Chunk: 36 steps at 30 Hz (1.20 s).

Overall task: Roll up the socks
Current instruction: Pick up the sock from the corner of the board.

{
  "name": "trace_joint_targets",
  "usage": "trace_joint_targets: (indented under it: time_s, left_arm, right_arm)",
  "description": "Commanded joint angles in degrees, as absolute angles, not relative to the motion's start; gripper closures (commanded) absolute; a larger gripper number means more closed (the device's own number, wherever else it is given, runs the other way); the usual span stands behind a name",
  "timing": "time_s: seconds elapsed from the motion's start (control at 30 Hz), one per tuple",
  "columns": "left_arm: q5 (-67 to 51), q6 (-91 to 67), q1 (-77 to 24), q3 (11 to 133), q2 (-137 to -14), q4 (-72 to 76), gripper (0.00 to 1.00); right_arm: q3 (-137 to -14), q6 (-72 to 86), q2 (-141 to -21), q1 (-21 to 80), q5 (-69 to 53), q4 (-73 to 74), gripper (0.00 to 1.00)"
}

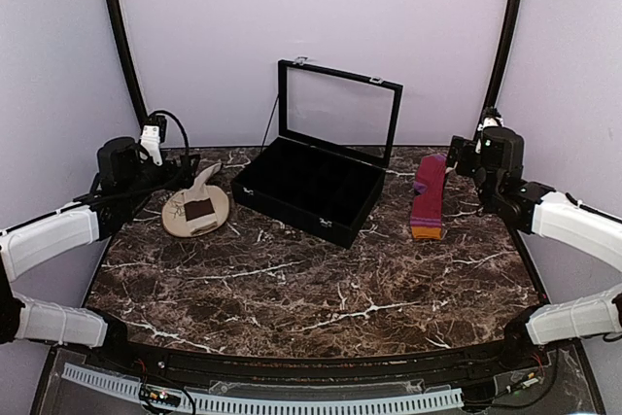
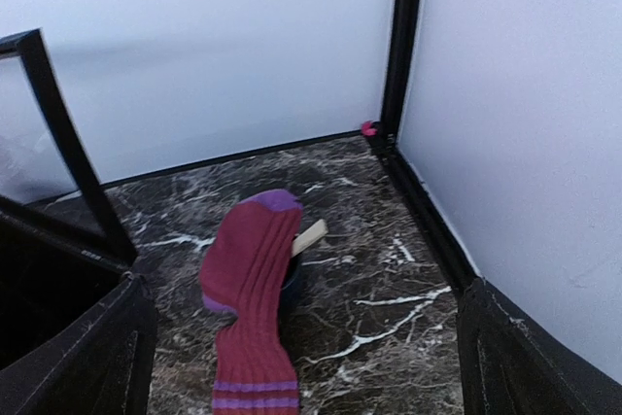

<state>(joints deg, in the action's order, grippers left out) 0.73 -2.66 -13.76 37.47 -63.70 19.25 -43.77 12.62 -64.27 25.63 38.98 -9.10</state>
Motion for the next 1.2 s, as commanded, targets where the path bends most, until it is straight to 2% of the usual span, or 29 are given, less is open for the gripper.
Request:
trace_joint_targets:
  time_s: [0.0,0.1,0.2,0.3,0.43,0.67,1.17]
  left_arm:
    - [5.3,0.2,-20.2,44.1,-65.9,16.1,0.05]
    - [6.0,-0.4,-23.3,46.1,-67.3,15.6,0.05]
    - [7.1,-0.3,-27.3,48.1,-69.2,14.3,0.05]
    - [7.8,0.0,-31.4,50.0,-71.5,12.5,0.07]
    - [9.4,-0.5,-37.1,51.0,-73.8,11.3,0.08]
    - [11.0,-1.0,-43.2,51.9,-77.1,10.5,0.12]
    - [11.0,-0.3,-46.1,53.4,-77.6,10.0,0.13]
  right_arm:
    - [-43.8,9.6,-65.8,25.3,47.4,-13.8,0.0]
    - [-43.8,7.8,-66.9,25.2,36.4,-13.7,0.02]
    - [-45.2,13.8,-68.8,25.2,31.8,-6.5,0.12]
    - [-45.6,23.1,-71.1,25.6,30.0,0.7,0.21]
    - [-45.1,32.0,-74.0,26.0,28.9,8.3,0.26]
    - [-48.1,39.8,-82.8,26.0,26.4,18.4,0.27]
    - [-58.7,44.6,-101.1,25.8,23.3,23.5,0.27]
